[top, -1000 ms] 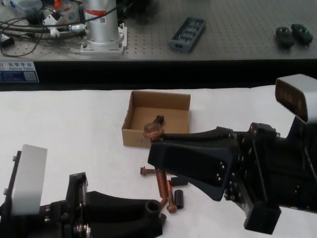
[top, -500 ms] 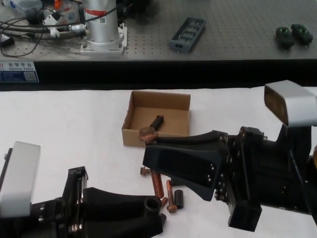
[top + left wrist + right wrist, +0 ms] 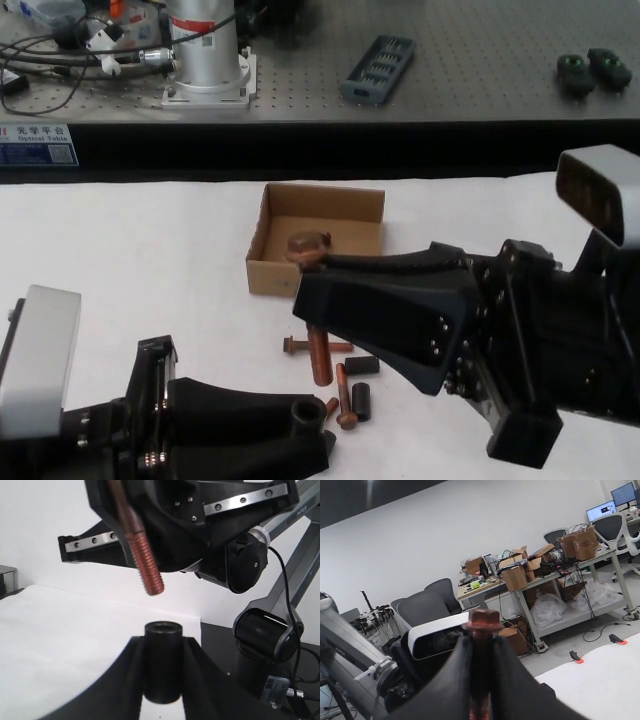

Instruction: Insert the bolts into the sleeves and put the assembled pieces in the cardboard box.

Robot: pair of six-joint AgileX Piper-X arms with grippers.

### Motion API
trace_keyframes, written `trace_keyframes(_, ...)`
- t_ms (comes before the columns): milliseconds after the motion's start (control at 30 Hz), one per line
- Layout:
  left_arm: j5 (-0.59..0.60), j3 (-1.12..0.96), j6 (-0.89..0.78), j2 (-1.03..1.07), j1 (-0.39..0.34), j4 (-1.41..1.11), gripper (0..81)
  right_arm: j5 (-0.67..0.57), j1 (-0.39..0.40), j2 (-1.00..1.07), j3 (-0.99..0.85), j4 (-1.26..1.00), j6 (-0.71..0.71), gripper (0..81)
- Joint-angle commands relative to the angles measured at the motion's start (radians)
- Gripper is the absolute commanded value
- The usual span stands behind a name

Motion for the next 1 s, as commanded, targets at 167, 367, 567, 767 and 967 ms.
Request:
trace_keyframes(167, 0.014, -0.007, -0.012, -0.008, -0.004, -0.029, 4.2, -0.01, 0.03, 0.001, -0.003, 0.037, 0.0, 3.7)
trace_keyframes(367, 0.014, -0.007, -0.012, -0.008, -0.004, -0.029, 4.2, -0.01, 0.032, 0.001, -0.003, 0.049, -0.025, 3.7)
trace_keyframes(567, 0.014, -0.007, -0.012, -0.008, -0.004, -0.029, 4.2, 0.013, 0.032, 0.008, -0.003, 0.055, -0.032, 3.7)
trace_keyframes(767, 0.014, -0.007, -0.012, -0.008, -0.004, -0.029, 4.2, 0.012, 0.032, 0.031, -0.003, 0.055, -0.063, 3.7)
trace_keyframes(967, 0.015, -0.007, -0.012, -0.008, -0.004, -0.034, 4.2, 0.012, 0.032, 0.034, -0.003, 0.055, -0.068, 3.7)
